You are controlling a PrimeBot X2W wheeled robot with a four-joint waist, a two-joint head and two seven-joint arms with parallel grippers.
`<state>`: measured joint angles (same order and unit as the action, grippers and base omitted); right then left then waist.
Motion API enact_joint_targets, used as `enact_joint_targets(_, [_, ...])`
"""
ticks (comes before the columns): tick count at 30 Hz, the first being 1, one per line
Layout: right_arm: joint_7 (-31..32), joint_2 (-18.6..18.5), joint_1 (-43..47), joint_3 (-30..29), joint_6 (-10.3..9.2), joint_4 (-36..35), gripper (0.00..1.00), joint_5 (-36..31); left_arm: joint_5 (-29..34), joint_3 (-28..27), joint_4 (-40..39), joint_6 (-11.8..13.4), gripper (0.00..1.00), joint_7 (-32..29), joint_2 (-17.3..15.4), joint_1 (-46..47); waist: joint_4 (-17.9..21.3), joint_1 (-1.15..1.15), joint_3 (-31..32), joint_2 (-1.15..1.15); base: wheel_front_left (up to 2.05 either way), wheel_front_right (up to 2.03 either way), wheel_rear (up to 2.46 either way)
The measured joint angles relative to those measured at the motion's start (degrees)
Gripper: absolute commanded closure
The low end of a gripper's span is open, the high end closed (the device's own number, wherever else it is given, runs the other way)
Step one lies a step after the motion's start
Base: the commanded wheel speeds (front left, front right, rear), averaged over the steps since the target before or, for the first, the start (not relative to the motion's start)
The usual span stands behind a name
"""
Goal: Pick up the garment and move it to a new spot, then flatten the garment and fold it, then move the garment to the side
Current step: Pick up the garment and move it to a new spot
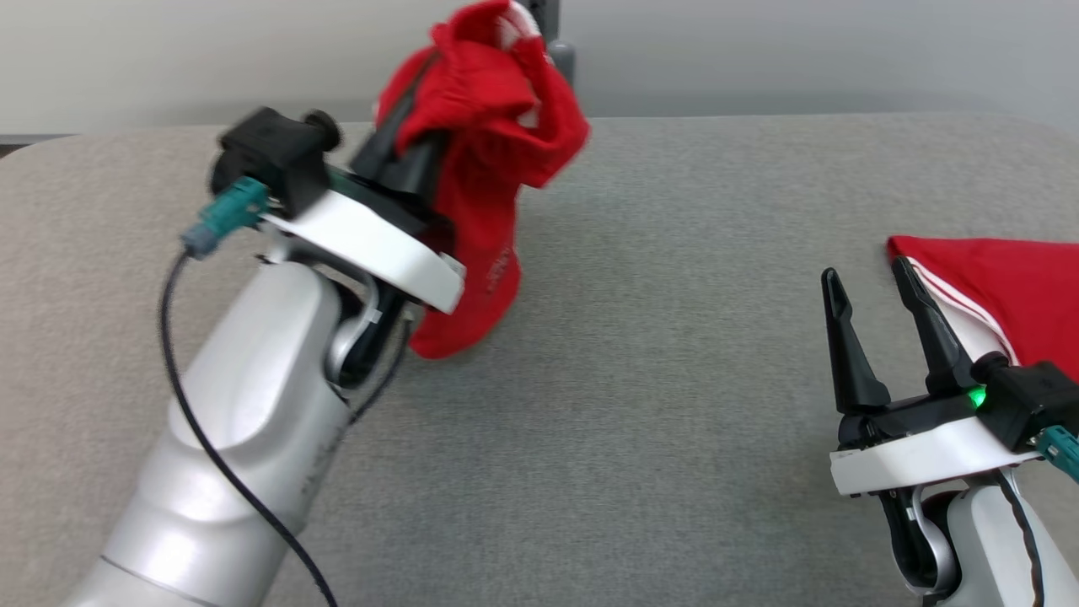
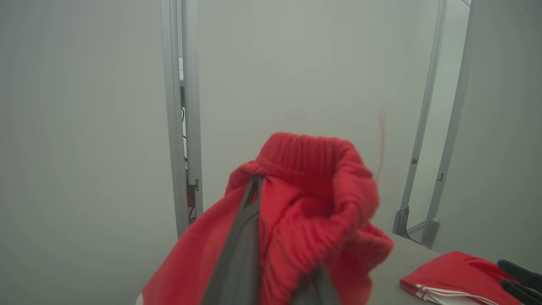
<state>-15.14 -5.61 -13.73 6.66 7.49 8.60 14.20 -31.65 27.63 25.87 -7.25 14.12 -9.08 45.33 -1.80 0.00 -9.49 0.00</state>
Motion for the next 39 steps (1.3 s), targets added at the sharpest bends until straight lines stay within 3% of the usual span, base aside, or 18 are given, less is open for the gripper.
enact_joint_targets(11, [0.00, 0.66, -0.12, -2.70, 0.00, -0.47, 0.00, -0.18, -9.14, 7.83, -7.75, -0.18, 1.00, -0.89, 5.08, -1.70, 6.66, 0.00, -1.06, 0.00, 0.00, 0.00, 0.00])
enact_joint_targets(14, [0.00, 0.94, -0.21, -2.79, 0.00, -0.65, 0.00, -0.21, -10.48, 8.03, -4.64, -0.18, 1.00, -1.31, 4.58, -3.21, 7.09, 0.00, -1.54, 0.00, 0.00, 0.00, 0.00])
enact_joint_targets(23, [0.00, 1.21, -0.43, -3.02, 0.00, -0.46, 0.00, -0.53, -10.71, 8.67, 12.32, 0.05, 1.00, -3.00, -1.05, -9.11, 5.58, 0.00, -2.42, 0.00, 0.00, 0.00, 0.00])
enact_joint_targets(24, [0.00, 1.18, -0.44, -2.99, 0.00, -0.37, 0.00, -0.53, -10.48, 8.77, 14.45, 0.34, 0.96, -3.03, -1.72, -9.25, 5.22, 0.00, -2.50, 0.00, 0.00, 0.00, 0.00])
enact_joint_targets(26, [-0.01, 1.07, -0.47, -2.89, 0.00, -0.15, 0.00, -0.60, -9.14, 9.32, 18.81, 1.22, 0.41, -2.99, -2.82, -9.32, 4.50, 0.00, -2.64, 0.00, 0.00, 0.00, 0.00])
enact_joint_targets(27, [0.00, 0.99, -0.52, -2.75, 0.00, -0.01, 0.00, -0.60, -8.42, 9.59, 20.52, 1.71, 0.18, -2.67, -3.08, -9.31, 4.17, 0.00, -2.67, 0.00, 0.00, 0.00, 0.00])
enact_joint_targets(28, [0.00, 0.92, -0.64, -2.60, 0.00, 0.15, 0.00, -0.63, -7.70, 9.73, 22.15, 2.33, 0.04, -2.10, -3.10, -9.23, 3.85, 0.00, -2.68, 0.00, 0.00, 0.00, 0.00])
enact_joint_targets(29, [0.00, 0.85, -0.82, -2.54, 0.00, 0.27, 0.00, -0.66, -7.50, 9.73, 23.79, 2.59, 0.00, -1.78, -3.00, -8.96, 3.57, 0.00, -2.66, 0.00, 0.00, 0.00, 0.00])
enact_joint_targets(39, [0.00, 0.19, 0.06, -2.27, 0.00, 1.86, 0.00, -0.98, -7.89, 7.69, 32.68, 3.92, 0.00, 0.40, -1.33, -6.89, 1.35, 0.00, 0.04, 0.00, 0.00, 0.00, 0.00])
